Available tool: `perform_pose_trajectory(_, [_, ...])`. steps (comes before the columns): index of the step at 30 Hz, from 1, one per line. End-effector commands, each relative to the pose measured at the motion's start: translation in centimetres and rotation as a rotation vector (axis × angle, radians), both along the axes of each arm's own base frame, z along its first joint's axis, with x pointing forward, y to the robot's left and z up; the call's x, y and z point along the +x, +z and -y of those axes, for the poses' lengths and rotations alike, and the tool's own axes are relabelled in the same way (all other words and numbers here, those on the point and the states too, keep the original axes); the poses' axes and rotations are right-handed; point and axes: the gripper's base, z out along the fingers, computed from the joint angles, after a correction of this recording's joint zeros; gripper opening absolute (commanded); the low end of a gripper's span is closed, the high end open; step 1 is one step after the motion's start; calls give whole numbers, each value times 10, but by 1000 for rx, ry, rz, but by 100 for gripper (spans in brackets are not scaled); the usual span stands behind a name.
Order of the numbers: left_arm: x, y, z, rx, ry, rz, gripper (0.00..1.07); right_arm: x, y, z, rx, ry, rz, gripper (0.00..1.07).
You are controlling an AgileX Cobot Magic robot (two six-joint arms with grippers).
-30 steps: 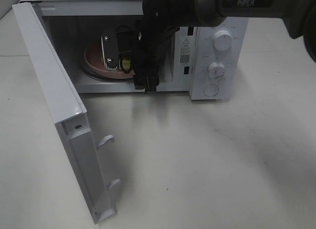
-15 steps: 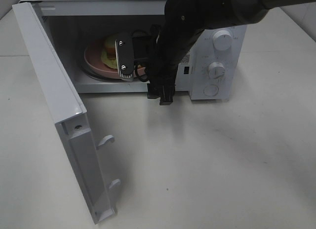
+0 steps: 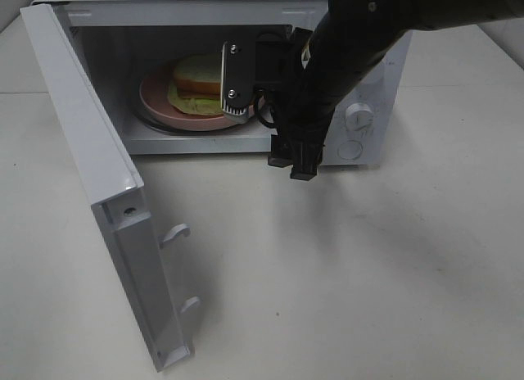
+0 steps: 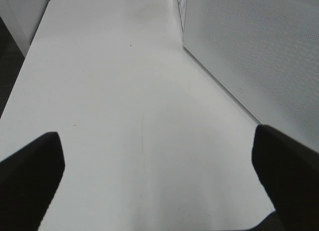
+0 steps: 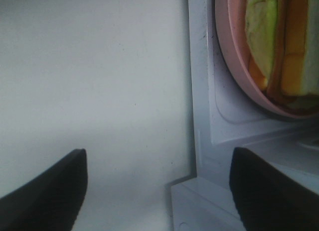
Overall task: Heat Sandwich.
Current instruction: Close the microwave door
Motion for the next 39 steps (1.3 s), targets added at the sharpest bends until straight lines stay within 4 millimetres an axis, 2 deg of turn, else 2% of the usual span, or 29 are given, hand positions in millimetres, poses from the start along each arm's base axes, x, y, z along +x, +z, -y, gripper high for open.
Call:
perform_pose_trajectory(1, [-2, 0, 0, -5, 4, 21, 98, -8, 8, 7, 29, -44, 0, 76])
perform_pose_trajectory(19, [-2, 0, 0, -5, 4, 21, 98, -63, 29, 46, 207, -332, -70, 76])
perform_pose_trajectory(29, [-2, 0, 0, -5, 4, 21, 98, -89, 39, 65, 280, -426, -81, 76])
perform_pose_trajectory(39, [-2, 0, 0, -5, 4, 21, 98, -124, 46, 92, 363, -633, -151, 76])
